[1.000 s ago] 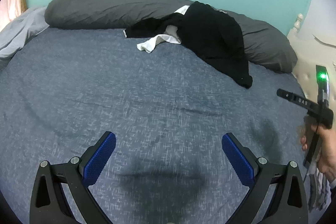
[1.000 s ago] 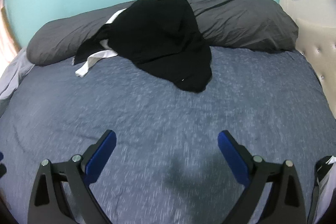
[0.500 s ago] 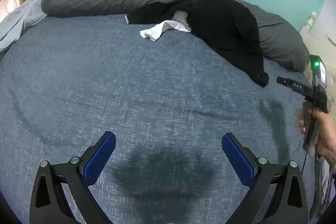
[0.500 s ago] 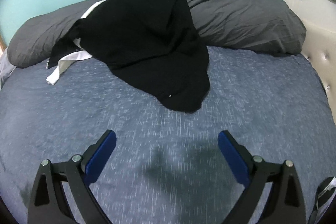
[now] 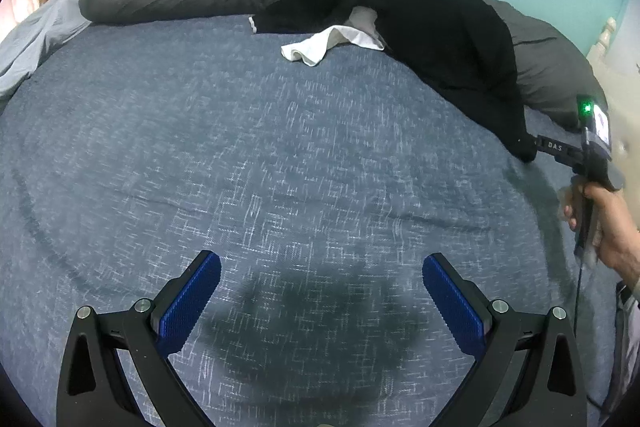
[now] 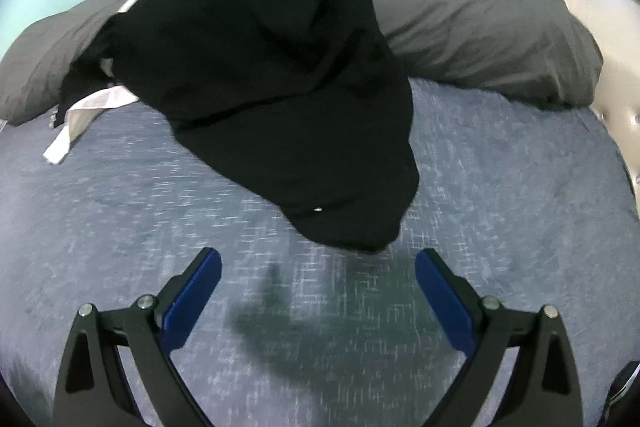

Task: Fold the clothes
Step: 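Move the right tool to the black hoodie and close on its hem, then pull the black hoodie off the pillow and spread it on the bed with the right tool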

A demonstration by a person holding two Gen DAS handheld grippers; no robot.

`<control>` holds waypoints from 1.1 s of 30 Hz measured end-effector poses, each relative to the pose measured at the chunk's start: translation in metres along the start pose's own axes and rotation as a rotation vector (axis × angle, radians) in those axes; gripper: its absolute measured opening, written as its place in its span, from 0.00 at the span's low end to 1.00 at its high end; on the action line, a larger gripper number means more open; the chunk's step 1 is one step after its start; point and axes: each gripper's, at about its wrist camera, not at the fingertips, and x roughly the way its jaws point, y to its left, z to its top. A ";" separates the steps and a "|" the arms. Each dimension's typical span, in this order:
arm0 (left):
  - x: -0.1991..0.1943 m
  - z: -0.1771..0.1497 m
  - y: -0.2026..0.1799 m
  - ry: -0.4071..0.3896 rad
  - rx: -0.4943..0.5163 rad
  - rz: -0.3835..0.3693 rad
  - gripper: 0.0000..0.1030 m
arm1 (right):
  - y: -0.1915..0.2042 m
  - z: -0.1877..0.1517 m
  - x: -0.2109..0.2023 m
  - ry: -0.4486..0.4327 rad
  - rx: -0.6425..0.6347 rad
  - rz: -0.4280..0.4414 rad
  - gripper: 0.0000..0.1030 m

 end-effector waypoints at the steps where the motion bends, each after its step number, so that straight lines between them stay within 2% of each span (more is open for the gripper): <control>1: 0.001 -0.001 0.000 0.003 0.002 0.002 1.00 | -0.004 0.000 0.005 0.005 0.009 -0.005 0.96; 8: 0.000 -0.005 0.007 0.009 0.006 0.015 1.00 | -0.021 0.008 0.037 0.024 0.024 -0.038 0.96; 12: 0.000 -0.006 0.011 0.010 0.007 0.024 1.00 | -0.025 0.014 0.053 0.053 0.067 -0.013 0.93; 14: 0.002 -0.007 0.013 0.010 -0.011 0.041 1.00 | -0.023 0.014 0.060 0.071 0.054 -0.018 0.78; 16: 0.001 -0.008 0.014 0.004 -0.026 0.056 1.00 | -0.019 0.013 0.066 0.083 0.033 -0.037 0.71; 19: 0.000 -0.010 0.015 -0.002 -0.025 0.056 1.00 | -0.015 0.013 0.068 0.082 0.004 -0.037 0.55; 21: 0.000 -0.012 0.017 0.001 -0.029 0.056 1.00 | -0.014 0.015 0.068 0.082 -0.009 -0.033 0.37; 22: -0.001 -0.013 0.018 0.002 -0.030 0.057 1.00 | -0.013 0.016 0.067 0.079 -0.013 -0.034 0.23; 23: -0.002 -0.014 0.019 0.002 -0.030 0.059 1.00 | -0.012 0.018 0.063 0.069 -0.016 -0.032 0.19; 29: -0.013 -0.019 0.025 -0.007 -0.037 0.063 1.00 | -0.005 0.017 0.035 -0.011 -0.032 0.012 0.14; 33: -0.026 -0.023 0.027 -0.014 -0.047 0.049 1.00 | 0.009 0.012 0.001 -0.061 -0.051 0.101 0.13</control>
